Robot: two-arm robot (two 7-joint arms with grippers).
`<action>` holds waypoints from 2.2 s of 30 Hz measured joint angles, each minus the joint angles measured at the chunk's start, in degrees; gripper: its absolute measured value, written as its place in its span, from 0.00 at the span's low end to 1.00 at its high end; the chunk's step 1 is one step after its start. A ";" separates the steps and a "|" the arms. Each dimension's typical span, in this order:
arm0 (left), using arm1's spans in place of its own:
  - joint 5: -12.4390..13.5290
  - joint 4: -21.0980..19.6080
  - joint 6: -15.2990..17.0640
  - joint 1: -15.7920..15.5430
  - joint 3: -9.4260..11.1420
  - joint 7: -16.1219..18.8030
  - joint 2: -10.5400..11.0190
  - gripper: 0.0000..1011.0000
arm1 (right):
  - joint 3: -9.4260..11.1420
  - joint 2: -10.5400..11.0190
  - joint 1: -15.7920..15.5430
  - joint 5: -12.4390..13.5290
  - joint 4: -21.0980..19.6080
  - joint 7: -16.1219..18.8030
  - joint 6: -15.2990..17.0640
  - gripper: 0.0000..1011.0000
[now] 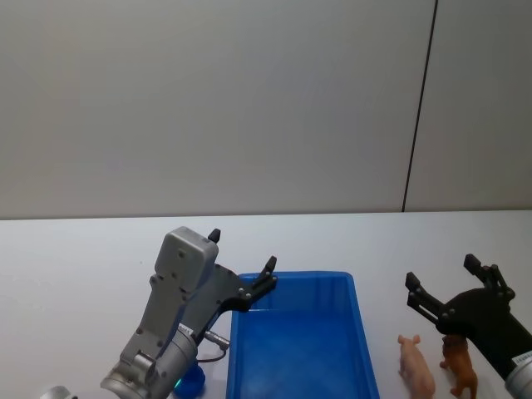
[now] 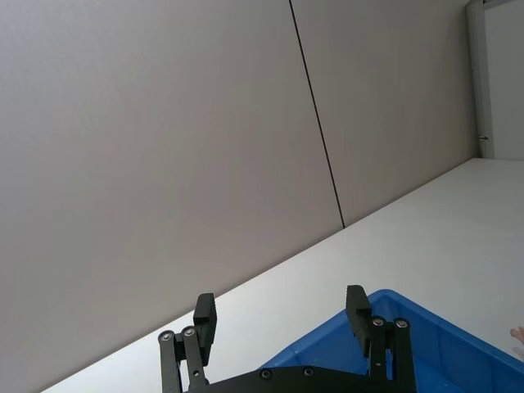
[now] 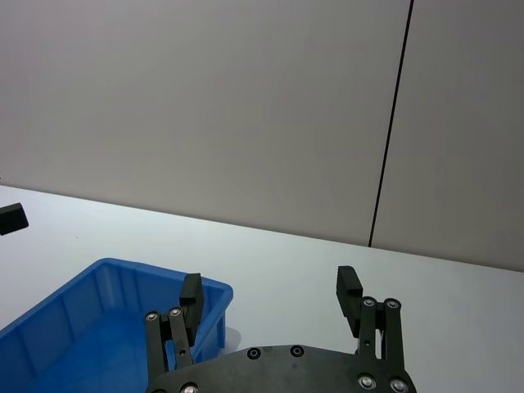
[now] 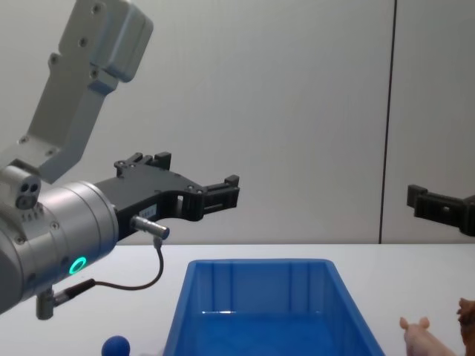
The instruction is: Pick up the two dolls from the table and place them into the box.
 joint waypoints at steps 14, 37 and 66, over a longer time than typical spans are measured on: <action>0.00 0.00 0.00 0.00 0.00 0.00 0.00 0.99 | 0.00 0.00 0.00 0.00 0.00 0.00 0.00 0.99; 0.00 0.00 0.00 0.00 0.00 0.00 0.00 0.99 | -0.06 -0.11 -0.10 -0.19 -0.16 -0.29 0.17 0.99; 0.00 0.00 0.00 0.00 0.00 0.00 0.00 0.99 | -0.22 -0.40 -5.35 -1.75 -5.10 -10.43 10.33 0.99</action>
